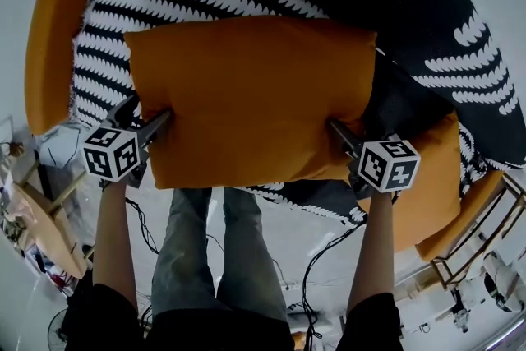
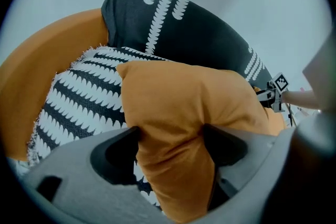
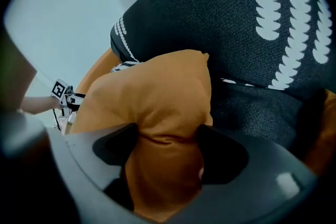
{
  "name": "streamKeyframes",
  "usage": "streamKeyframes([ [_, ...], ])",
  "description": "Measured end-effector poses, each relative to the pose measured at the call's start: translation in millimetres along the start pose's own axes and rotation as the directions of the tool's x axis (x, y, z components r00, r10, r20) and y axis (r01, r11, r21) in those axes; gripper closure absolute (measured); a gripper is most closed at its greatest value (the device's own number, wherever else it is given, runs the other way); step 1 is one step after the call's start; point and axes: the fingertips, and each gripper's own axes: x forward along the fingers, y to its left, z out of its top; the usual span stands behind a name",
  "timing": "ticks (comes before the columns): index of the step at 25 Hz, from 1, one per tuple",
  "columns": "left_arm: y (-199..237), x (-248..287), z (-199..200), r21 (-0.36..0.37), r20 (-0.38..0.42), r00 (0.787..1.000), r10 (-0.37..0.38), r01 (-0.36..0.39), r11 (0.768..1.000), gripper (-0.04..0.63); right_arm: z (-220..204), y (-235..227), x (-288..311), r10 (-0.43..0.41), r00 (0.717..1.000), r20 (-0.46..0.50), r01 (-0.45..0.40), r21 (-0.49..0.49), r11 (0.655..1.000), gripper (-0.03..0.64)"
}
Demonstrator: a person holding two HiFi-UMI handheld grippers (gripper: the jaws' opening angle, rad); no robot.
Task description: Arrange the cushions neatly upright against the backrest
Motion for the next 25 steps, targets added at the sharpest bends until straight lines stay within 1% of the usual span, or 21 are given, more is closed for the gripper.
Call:
streamKeyframes([
  [3,-4.7,2.6,-0.1,0.017,-0.034,0.999,-0.025,0.025,1.000,0.239,-0.7,5.6,4.6,0.007,1.000,-0.026,-0.008,-0.012,1.000,0.250],
  [5,-19.2,-7.8,-0.8,0.036,-0.036,0.998,-0.049,0.050,0.998,0.279,-3.4,14.5,-12.5,-0.006,1.000,-0.025,0.006,-0.031,0.999,0.285],
  [8,-43.1,-23.3,-0.6,0.080,-0.036,0.995,-0.088,0.091,0.993,0.342,-8.6,25.4,-45.7,-0.043,0.999,0.004,0.044,-0.056,0.997,0.330],
  [9,-43.5,-23.4,-0.5,0.093,-0.040,0.995,-0.087,0.090,0.992,0.357,-8.0,27.0,-44.4,-0.048,0.999,0.011,0.049,-0.069,0.996,0.347],
  [11,-35.0,-17.5,1.9,0.116,-0.041,0.997,-0.061,0.066,0.991,0.394,-1.3,27.2,-26.8,-0.051,0.998,0.028,0.054,-0.101,0.993,0.371],
  [13,-30.0,-12.2,7.2,0.130,-0.025,0.999,-0.038,0.041,0.991,0.428,7.8,25.7,-16.8,-0.067,0.996,0.054,0.074,-0.127,0.989,0.388],
  [18,-49.8,-25.3,16.1,0.158,0.016,0.999,-0.030,0.027,0.987,0.462,15.8,30.0,-45.7,-0.120,0.986,0.112,0.138,-0.166,0.977,0.410],
  [21,-59.0,-36.3,11.7,0.173,0.039,0.999,-0.027,0.020,0.985,0.472,8.8,37.1,-58.1,-0.134,0.979,0.152,0.161,-0.183,0.970,0.420],
  [25,-60.6,-47.0,2.8,0.198,0.046,0.999,-0.029,0.019,0.980,0.485,0.9,51.3,-64.3,-0.156,0.971,0.182,0.194,-0.216,0.957,0.437],
])
